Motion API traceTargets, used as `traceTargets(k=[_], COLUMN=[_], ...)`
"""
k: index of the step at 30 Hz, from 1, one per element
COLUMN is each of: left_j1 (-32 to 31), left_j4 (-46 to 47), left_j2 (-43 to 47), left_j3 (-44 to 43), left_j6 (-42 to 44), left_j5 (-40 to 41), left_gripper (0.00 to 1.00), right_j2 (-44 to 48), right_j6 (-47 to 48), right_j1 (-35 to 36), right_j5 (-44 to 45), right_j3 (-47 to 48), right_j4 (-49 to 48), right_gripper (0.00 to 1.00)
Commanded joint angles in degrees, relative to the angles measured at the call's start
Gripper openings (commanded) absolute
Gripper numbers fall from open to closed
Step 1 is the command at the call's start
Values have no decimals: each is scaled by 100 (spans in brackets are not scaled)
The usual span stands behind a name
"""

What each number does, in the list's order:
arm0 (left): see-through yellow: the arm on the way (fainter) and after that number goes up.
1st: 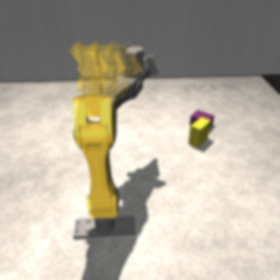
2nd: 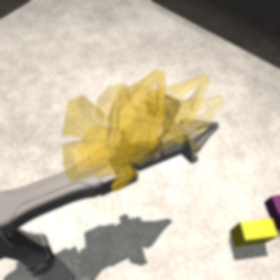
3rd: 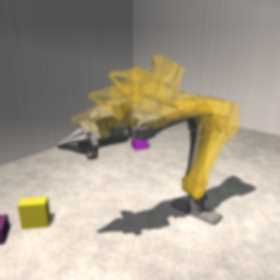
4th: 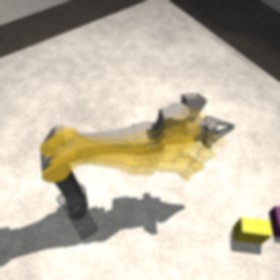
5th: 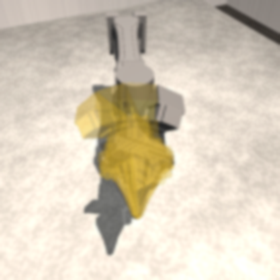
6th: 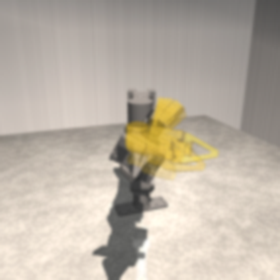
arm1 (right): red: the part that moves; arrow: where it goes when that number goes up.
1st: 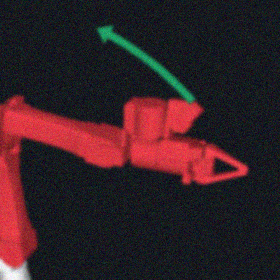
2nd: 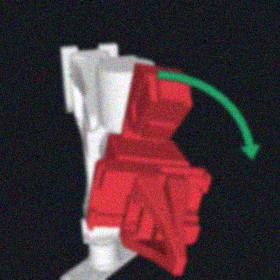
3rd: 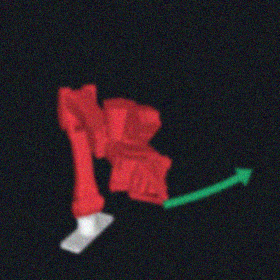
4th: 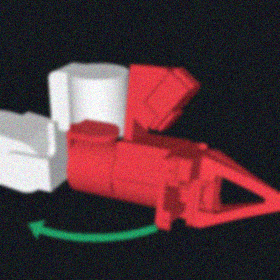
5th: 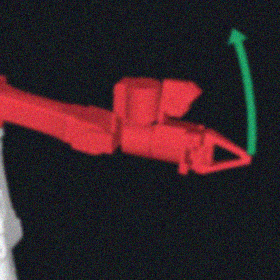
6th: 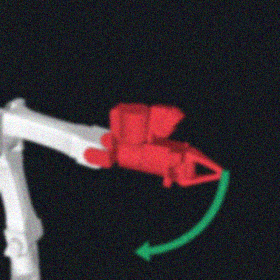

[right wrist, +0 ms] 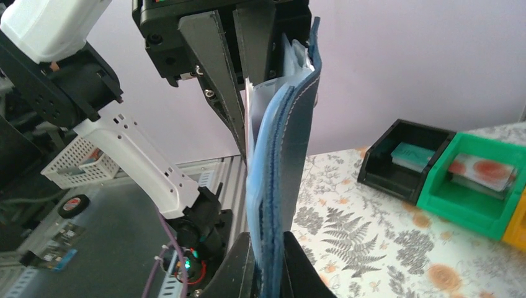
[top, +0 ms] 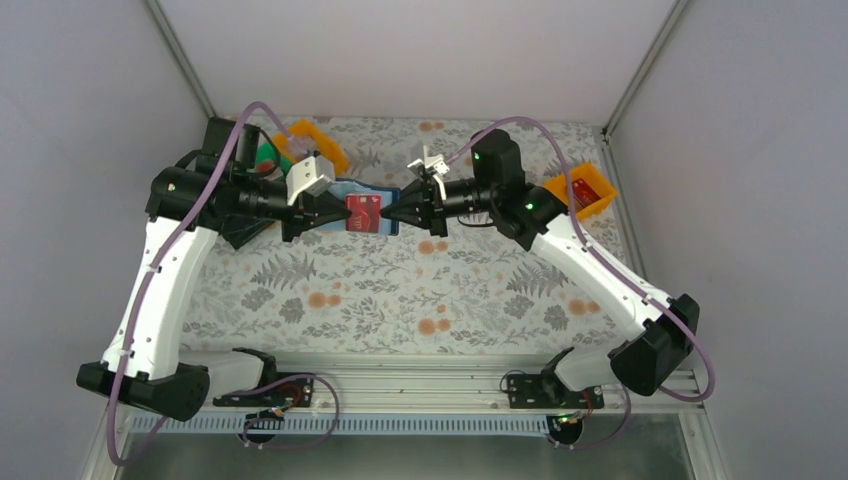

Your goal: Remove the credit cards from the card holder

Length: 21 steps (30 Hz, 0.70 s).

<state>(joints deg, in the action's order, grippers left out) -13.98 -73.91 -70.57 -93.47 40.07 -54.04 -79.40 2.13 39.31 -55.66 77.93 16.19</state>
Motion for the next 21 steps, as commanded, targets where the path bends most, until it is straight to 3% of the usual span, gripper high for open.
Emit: traceTargets(k=[1, 12, 21], left_j1=[59, 70, 65], left_j4=[5, 34, 45], left_j2=[74, -39, -34], left_j3=[-202, -105, -199], left_j6=[138, 161, 99], left_j5=[-157, 31, -69], left_gripper=[2, 7, 3], right_j2=[207, 209, 244], right_j6=[6, 77, 146], right_j1=[26, 7, 7], right_j5=[52, -155, -158], right_j3=[61, 135, 155], right_j4=[-30, 44, 129], right_gripper=[4, 4, 4])
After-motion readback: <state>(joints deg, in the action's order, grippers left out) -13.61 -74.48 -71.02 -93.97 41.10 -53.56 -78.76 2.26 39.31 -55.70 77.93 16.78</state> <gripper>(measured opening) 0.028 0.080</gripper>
